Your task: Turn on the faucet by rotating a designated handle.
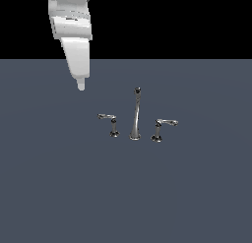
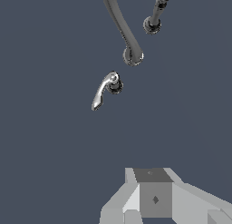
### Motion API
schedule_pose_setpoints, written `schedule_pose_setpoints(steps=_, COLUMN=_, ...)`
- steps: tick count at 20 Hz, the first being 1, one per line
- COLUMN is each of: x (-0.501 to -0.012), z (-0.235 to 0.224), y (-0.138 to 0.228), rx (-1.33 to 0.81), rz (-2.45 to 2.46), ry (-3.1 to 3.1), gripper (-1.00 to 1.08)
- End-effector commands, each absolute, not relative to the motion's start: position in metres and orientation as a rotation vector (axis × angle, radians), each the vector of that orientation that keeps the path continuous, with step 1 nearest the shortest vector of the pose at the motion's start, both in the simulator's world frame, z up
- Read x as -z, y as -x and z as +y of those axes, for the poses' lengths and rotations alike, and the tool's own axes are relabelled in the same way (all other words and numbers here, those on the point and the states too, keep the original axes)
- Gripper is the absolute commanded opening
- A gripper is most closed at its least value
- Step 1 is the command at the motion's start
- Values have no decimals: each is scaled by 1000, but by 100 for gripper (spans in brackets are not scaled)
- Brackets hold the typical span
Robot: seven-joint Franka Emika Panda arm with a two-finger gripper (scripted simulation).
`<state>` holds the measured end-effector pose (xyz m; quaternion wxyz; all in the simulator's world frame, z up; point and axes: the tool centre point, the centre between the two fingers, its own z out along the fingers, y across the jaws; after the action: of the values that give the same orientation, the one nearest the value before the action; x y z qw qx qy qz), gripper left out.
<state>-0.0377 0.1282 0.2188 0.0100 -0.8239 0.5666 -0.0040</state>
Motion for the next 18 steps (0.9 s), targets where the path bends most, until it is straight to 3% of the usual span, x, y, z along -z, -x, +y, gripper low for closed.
schedule_pose_setpoints(steps=1, x=-207, z=127, y=28, rx=12, rz=1830, ry=2531, gripper=-100)
schedule_pose_setpoints(steps=18, x=-118, z=99, y=-49, rx=8, rz=2278, ry=2161, gripper=-100)
